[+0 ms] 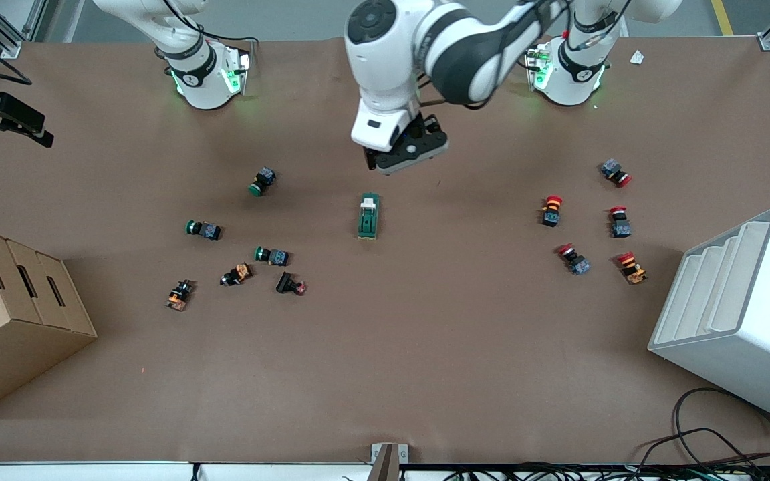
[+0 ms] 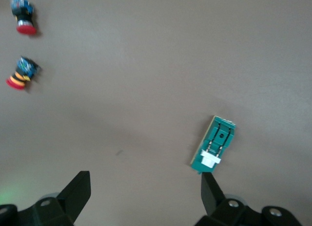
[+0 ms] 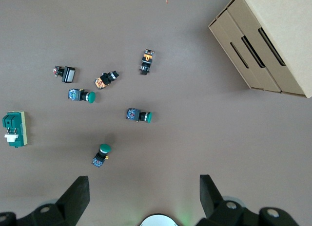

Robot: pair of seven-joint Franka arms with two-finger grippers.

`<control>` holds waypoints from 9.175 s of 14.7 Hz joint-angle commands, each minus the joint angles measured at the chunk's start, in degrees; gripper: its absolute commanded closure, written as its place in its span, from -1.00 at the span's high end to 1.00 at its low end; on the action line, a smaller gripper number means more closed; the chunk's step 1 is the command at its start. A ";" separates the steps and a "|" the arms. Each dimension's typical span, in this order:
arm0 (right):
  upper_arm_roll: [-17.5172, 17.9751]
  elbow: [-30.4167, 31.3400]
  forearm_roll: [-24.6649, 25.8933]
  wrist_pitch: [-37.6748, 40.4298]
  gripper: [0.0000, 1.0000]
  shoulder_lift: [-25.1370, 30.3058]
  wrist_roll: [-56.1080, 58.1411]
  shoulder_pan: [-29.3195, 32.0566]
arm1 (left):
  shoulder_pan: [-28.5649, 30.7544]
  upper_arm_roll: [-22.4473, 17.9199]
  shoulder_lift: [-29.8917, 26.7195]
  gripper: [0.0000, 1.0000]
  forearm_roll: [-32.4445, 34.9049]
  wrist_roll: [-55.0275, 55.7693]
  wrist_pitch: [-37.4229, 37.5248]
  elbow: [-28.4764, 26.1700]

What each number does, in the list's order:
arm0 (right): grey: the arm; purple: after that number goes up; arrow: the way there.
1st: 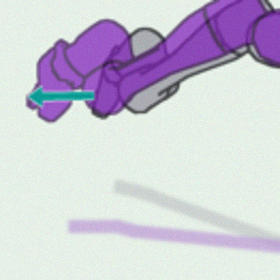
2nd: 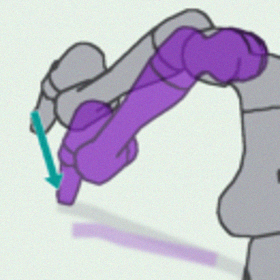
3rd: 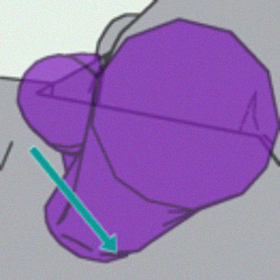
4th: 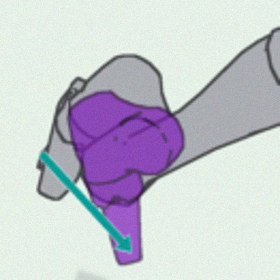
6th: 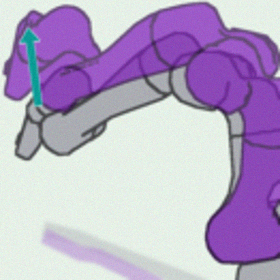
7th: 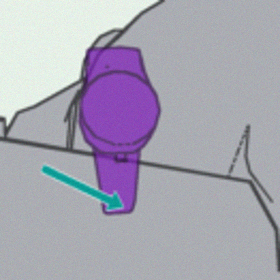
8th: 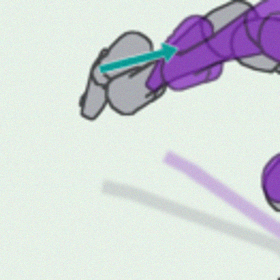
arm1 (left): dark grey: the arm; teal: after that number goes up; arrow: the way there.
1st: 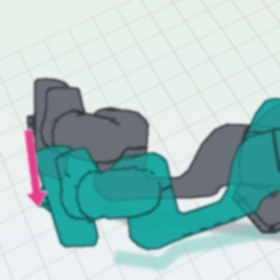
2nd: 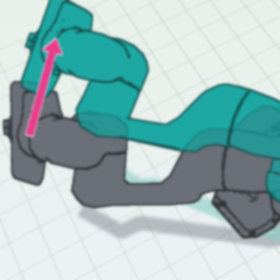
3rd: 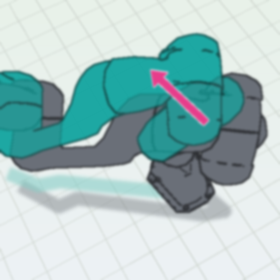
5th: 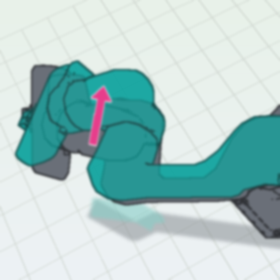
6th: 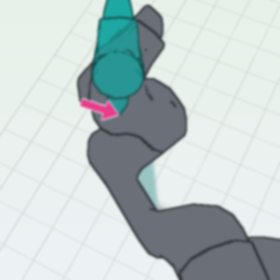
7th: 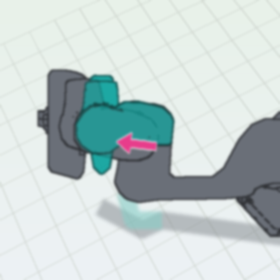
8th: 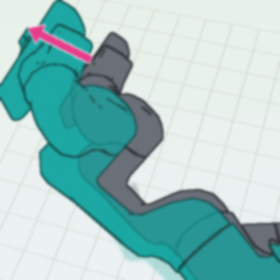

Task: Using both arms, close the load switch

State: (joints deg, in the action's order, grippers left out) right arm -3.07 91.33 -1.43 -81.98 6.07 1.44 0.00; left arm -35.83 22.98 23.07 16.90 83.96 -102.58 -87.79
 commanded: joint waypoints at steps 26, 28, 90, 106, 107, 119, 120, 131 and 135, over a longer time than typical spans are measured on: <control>-0.01 -0.10 -8.15 -10.64 1.00 -19.33 -40.67 -16.93 | -17.17 -0.31 20.61 0.97 74.86 54.32 -14.85 -17.78; -0.01 -0.01 -8.33 -14.50 1.00 -21.26 -49.56 -21.69 | -17.26 -0.40 22.98 0.97 75.03 50.53 -14.85 -15.06; 4.30 2.37 -17.47 -51.00 1.00 -43.68 -76.15 -41.66 | -18.23 -2.77 28.17 1.00 87.43 63.17 -7.20 -13.73; 4.21 1.05 -17.38 -53.46 1.00 -46.06 -71.75 -39.29 | -18.23 -2.86 28.26 1.00 87.52 63.08 -7.38 -13.46; 4.21 0.87 -17.47 -53.54 1.00 -46.32 -71.66 -38.94 | -18.23 -2.86 28.26 1.00 87.60 63.08 -7.38 -13.46; 4.12 -1.85 -15.98 -58.11 1.00 -50.36 -71.49 -39.29 | -18.14 -3.30 28.26 1.00 87.87 63.00 -7.38 -13.38; 4.12 -2.38 -15.98 -57.51 1.00 -50.01 -71.14 -38.94 | -18.14 -3.30 28.26 1.00 87.87 63.00 -7.46 -13.37; 4.04 -2.73 -6.60 -29.14 1.00 -36.14 -37.08 -19.36 | -17.61 -2.51 27.30 1.00 84.02 63.00 -9.39 -9.70; 4.04 -2.47 -2.27 -20.08 1.00 -29.73 -15.45 -10.13 | -14.55 -2.24 23.18 1.00 79.52 59.67 -13.60 -7.57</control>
State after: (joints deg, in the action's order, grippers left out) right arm -0.41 86.20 -5.56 -104.54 -28.36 -21.82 -14.18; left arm -53.06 20.17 49.49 98.39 145.80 -113.08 -95.02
